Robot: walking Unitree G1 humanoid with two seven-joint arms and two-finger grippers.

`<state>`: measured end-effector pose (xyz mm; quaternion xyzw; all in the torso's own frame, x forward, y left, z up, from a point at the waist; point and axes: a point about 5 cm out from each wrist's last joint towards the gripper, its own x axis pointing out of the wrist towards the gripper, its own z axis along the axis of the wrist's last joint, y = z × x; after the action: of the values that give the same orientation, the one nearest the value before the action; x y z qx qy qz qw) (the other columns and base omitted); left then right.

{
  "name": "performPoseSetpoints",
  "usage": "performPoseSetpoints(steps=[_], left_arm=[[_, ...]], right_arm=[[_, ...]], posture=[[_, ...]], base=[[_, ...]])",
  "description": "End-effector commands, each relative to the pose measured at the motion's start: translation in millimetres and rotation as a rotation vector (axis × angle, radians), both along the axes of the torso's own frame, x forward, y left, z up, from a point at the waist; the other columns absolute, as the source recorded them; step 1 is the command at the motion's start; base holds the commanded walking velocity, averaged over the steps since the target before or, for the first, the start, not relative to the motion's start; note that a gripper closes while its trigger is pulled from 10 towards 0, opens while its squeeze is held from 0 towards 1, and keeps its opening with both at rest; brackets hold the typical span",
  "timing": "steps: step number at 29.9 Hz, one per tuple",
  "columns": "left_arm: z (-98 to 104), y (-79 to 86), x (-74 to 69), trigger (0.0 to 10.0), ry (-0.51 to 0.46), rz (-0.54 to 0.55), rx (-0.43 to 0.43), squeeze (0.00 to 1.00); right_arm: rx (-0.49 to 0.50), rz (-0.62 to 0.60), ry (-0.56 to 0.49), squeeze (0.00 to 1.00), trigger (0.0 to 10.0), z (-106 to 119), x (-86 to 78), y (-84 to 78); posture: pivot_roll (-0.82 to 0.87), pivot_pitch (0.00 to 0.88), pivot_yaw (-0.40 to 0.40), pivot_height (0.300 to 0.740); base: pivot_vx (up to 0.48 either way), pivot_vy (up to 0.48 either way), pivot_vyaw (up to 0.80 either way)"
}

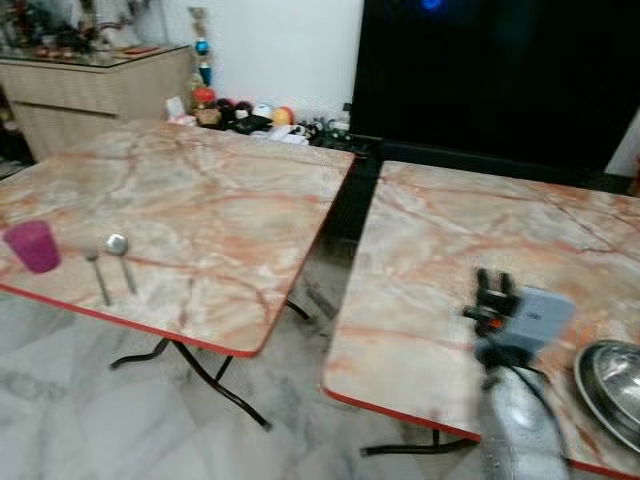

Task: Setting the table

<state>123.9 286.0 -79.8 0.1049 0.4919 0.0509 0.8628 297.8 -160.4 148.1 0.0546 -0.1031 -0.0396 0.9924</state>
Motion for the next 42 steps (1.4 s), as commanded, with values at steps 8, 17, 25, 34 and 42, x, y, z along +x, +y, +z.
performPoseSetpoints(steps=[8, 17, 25, 34, 42], left_arm=[[-3, -7.0, 0.7, 10.0, 0.015, -0.016, -0.018, 0.00], [-5, -9.9, -2.8, 10.0, 0.026, -0.018, -0.021, 0.00], [-9, -24.9, 0.0, 10.0, 0.009, -0.033, -0.038, 0.00], [-7, -24.0, 4.6, 10.0, -0.014, -0.013, -0.039, 0.00], [-5, -16.6, 3.1, 10.0, -0.021, 0.011, -0.034, 0.00]], right_arm=[[-0.025, -0.043, 0.011, 0.00, 10.0, -3, -2.8, -9.9], [-0.030, -0.034, 0.007, 0.00, 10.0, -2, -0.5, -7.1], [-0.031, -0.027, -0.001, 0.00, 10.0, 3, 4.0, -4.0], [-0.036, -0.020, -0.004, 0.00, 10.0, 5, 7.4, -2.5], [-0.020, -0.009, -0.012, 0.00, 10.0, 8, 11.8, 3.4]], posture=[[0.06, 0.000, -0.013, 0.740], [0.06, 0.000, -0.012, 0.740], [0.06, 0.000, -0.013, 0.740], [0.09, 0.053, -0.024, 0.740], [0.10, 0.083, -0.031, 0.740]], base=[[0.000, 0.480, 0.00], [0.000, 0.480, 0.00], [0.000, 0.480, 0.00], [0.000, 0.480, 0.00], [0.000, 0.480, 0.00]])
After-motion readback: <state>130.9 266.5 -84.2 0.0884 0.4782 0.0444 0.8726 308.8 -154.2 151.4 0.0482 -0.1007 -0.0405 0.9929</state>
